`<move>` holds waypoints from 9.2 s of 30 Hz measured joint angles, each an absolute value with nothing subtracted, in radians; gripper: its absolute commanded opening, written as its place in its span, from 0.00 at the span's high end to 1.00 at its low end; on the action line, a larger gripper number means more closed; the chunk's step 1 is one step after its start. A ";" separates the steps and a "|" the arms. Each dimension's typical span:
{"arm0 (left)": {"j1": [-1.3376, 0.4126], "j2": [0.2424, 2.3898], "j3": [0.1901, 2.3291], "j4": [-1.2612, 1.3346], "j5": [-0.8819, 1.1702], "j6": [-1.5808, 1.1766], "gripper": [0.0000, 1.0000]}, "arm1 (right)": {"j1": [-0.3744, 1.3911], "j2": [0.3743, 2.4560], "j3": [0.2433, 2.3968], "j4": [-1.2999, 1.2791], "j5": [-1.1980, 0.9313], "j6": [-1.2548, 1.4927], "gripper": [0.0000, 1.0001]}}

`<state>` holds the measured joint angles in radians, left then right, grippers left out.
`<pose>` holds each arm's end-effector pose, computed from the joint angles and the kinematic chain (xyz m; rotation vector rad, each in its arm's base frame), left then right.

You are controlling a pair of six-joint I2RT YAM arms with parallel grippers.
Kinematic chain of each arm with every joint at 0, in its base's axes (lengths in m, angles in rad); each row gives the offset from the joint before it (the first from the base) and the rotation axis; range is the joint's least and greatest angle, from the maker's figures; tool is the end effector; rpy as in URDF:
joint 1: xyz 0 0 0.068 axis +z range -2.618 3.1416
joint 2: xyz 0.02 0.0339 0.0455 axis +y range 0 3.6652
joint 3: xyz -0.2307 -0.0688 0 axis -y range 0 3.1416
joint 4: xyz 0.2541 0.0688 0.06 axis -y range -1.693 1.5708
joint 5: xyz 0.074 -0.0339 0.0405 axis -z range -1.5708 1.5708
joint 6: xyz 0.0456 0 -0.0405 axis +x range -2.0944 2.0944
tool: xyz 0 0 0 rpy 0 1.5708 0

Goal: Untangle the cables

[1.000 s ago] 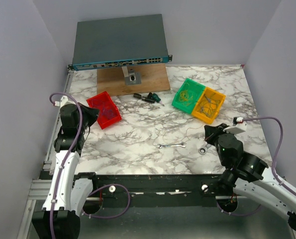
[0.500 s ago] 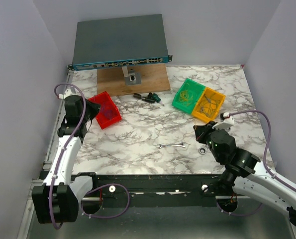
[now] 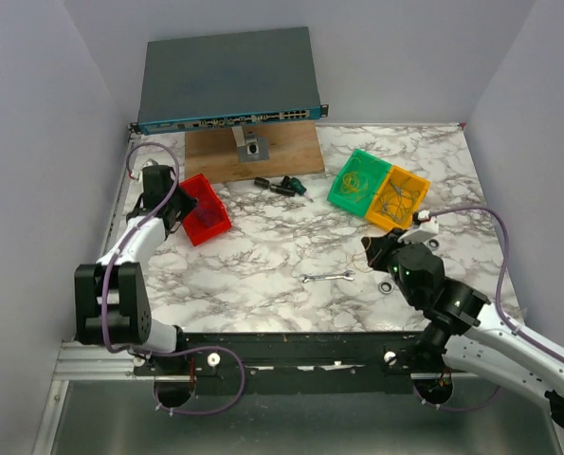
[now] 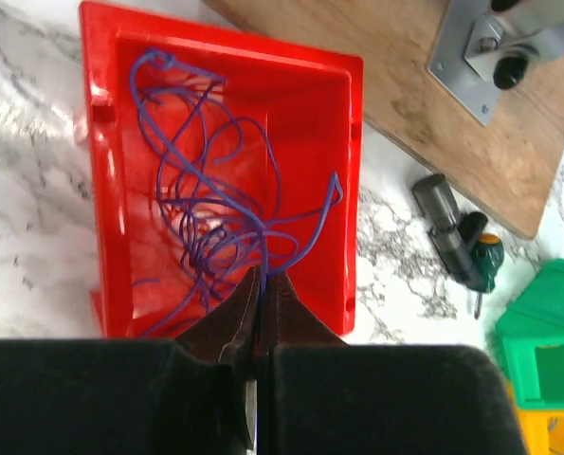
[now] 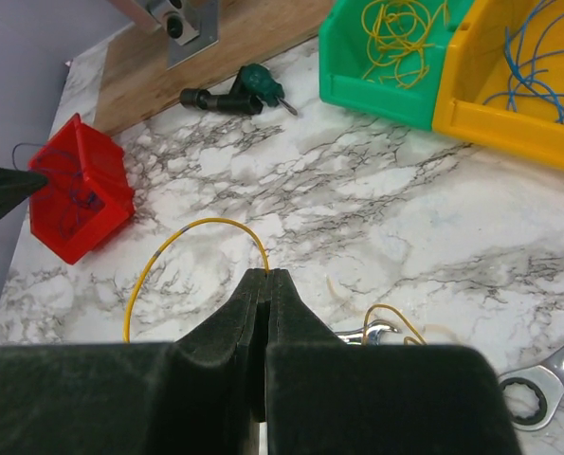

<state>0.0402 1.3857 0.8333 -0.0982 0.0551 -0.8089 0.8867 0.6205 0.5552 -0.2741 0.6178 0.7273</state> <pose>0.3203 0.0104 0.1856 -0.9042 2.0753 -0.4784 0.1435 0.1341 0.2539 0.2666 1.8605 0.5320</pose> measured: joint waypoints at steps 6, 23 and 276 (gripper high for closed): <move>0.040 1.560 0.979 -0.136 0.051 -0.781 0.90 | 0.886 0.845 0.641 -0.270 0.608 0.701 0.99; 0.040 1.404 0.944 -0.219 0.036 -0.730 0.46 | 0.790 1.166 0.998 -0.274 0.603 0.617 0.99; -0.382 0.511 0.145 0.447 -0.018 -0.366 0.01 | 0.130 0.881 0.130 0.651 -0.079 0.348 0.00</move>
<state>-0.3820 0.5106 0.1448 0.4469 -0.0181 -0.3660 0.1295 0.8814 0.1299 0.6514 -0.0788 0.3477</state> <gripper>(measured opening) 0.983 0.998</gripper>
